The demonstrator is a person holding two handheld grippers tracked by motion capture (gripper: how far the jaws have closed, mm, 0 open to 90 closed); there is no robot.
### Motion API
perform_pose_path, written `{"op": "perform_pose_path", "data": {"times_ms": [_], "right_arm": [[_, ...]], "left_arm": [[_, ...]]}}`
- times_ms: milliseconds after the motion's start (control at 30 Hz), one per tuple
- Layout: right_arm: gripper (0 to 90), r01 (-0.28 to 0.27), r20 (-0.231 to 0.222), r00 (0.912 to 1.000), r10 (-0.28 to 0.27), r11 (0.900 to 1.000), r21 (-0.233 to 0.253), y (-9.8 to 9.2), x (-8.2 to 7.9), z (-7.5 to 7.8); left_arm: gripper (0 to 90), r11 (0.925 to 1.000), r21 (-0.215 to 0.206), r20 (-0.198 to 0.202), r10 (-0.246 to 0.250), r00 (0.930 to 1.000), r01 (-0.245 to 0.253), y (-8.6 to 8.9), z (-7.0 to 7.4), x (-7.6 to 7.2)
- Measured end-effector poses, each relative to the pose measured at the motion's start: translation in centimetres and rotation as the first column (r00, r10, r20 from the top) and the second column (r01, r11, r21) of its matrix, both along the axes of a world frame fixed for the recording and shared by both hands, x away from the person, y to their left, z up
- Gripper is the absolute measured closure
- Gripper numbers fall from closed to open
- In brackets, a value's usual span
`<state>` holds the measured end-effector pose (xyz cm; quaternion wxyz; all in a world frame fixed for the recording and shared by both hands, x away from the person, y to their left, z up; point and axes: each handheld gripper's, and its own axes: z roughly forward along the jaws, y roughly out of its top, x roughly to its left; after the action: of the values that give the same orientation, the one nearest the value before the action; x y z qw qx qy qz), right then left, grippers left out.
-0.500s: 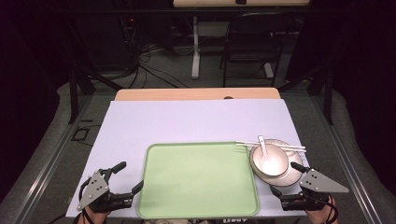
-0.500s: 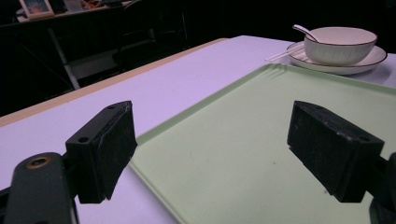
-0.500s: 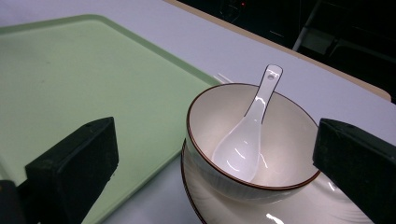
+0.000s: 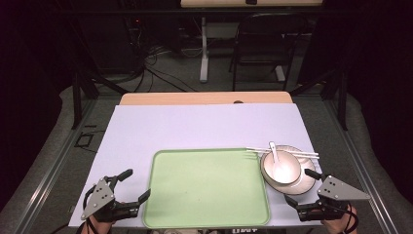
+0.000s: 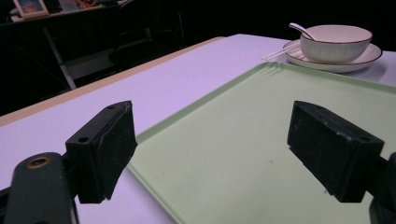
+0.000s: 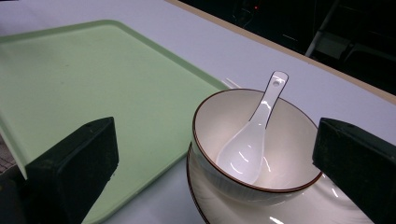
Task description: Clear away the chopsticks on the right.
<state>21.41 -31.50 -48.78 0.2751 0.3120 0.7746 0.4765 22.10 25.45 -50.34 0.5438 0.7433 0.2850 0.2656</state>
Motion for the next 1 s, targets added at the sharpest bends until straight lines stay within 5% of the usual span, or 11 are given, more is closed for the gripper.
{"op": "perform_pose_path", "data": {"times_ms": [167, 633, 1000], "right_arm": [[0.0, 0.013, 0.007, 0.9999, -0.012, 1.000, -0.027, 0.0, 0.4, 0.4], [0.0, 0.028, -0.073, 0.9969, -0.031, 0.998, -0.050, -0.7, 1.9, 2.4], [0.0, 0.031, -0.105, 0.9937, -0.039, 0.997, -0.077, -2.0, 5.1, 5.0]], "left_arm": [[15.4, 1.0000, 0.005, -0.002, -0.002, 1.0000, 0.002, 0.0, 0.0, 0.0], [15.4, 1.0000, 0.005, 0.000, 0.000, 1.0000, 0.000, 0.0, 0.0, 0.0], [15.4, 1.0000, 0.005, -0.001, 0.002, 1.0000, -0.002, 0.0, 0.0, 0.0]]}}
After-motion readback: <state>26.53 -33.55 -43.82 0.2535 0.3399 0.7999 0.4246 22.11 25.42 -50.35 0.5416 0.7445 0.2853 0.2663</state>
